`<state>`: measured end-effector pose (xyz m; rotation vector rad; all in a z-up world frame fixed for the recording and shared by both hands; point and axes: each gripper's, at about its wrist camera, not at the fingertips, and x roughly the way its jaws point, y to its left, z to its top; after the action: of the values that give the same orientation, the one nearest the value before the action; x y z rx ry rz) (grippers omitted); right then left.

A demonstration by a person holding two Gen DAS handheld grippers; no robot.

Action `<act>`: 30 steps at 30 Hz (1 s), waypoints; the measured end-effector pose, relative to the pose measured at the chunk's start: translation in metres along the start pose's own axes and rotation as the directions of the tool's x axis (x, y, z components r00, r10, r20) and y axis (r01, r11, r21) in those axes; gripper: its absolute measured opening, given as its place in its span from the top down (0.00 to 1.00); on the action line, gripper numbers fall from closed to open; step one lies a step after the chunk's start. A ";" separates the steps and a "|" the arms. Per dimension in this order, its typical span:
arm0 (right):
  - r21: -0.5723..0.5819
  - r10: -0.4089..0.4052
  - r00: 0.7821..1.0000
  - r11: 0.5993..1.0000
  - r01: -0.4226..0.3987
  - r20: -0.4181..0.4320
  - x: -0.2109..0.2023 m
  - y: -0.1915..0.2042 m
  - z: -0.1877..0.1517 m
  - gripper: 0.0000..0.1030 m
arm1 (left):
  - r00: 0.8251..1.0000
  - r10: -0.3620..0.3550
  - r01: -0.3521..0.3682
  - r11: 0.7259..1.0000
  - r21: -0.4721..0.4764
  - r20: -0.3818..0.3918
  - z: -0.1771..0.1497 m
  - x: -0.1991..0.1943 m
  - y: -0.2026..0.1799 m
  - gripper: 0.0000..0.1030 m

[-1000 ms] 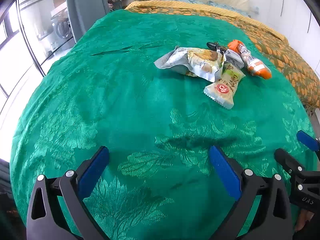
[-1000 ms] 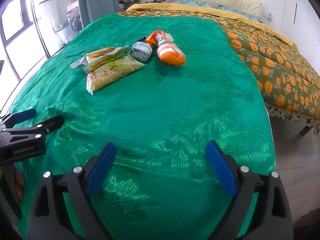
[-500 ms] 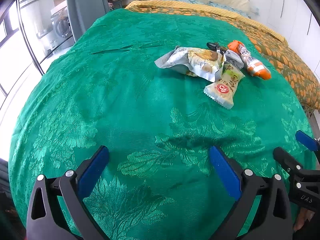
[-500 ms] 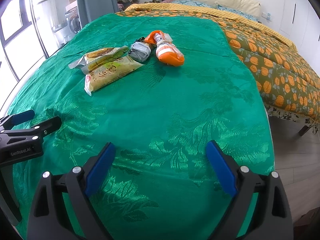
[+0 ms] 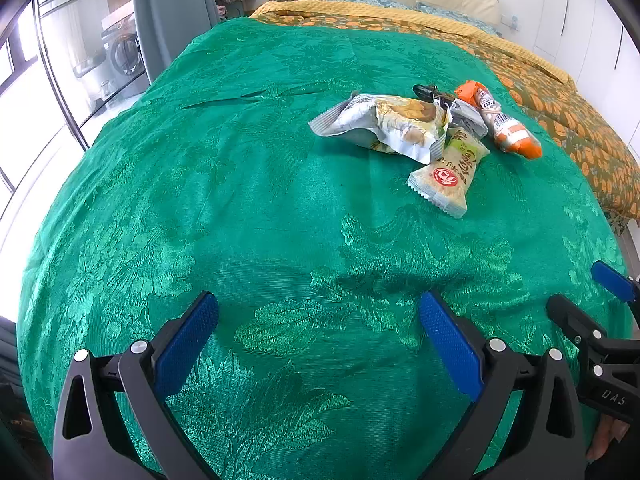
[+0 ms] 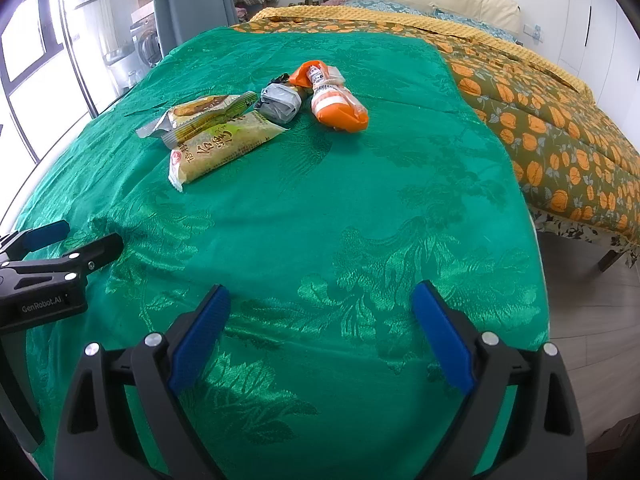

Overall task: Collect trash
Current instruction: 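Move both open tools back over the remaining trash on the cloth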

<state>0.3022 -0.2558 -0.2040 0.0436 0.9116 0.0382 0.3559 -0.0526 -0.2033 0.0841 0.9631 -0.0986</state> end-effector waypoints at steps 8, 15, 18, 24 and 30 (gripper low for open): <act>0.002 0.003 1.000 1.000 -0.003 0.000 0.000 -0.001 -0.001 0.12 | 1.000 0.000 0.000 1.000 0.001 0.000 0.001 0.000 0.000 0.04; 0.003 0.004 1.000 1.000 -0.004 0.000 0.000 -0.001 0.000 0.12 | 1.000 0.000 0.000 1.000 0.001 0.000 0.001 0.001 0.000 0.04; 0.003 0.004 1.000 1.000 -0.004 0.001 0.000 -0.002 0.000 0.12 | 1.000 0.000 0.000 1.000 0.001 0.000 0.001 0.001 0.000 0.04; 0.004 0.004 1.000 1.000 -0.004 0.001 0.000 -0.001 -0.001 0.12 | 1.000 0.000 0.000 1.000 0.001 0.000 0.001 0.001 0.000 0.04; 0.003 0.003 1.000 1.000 -0.003 0.001 0.001 -0.002 -0.001 0.12 | 1.000 0.000 0.000 1.000 0.001 -0.001 0.002 0.002 -0.001 0.04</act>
<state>0.3017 -0.2582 -0.2053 0.0477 0.9108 0.0397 0.3583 -0.0534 -0.2035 0.0853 0.9636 -0.0991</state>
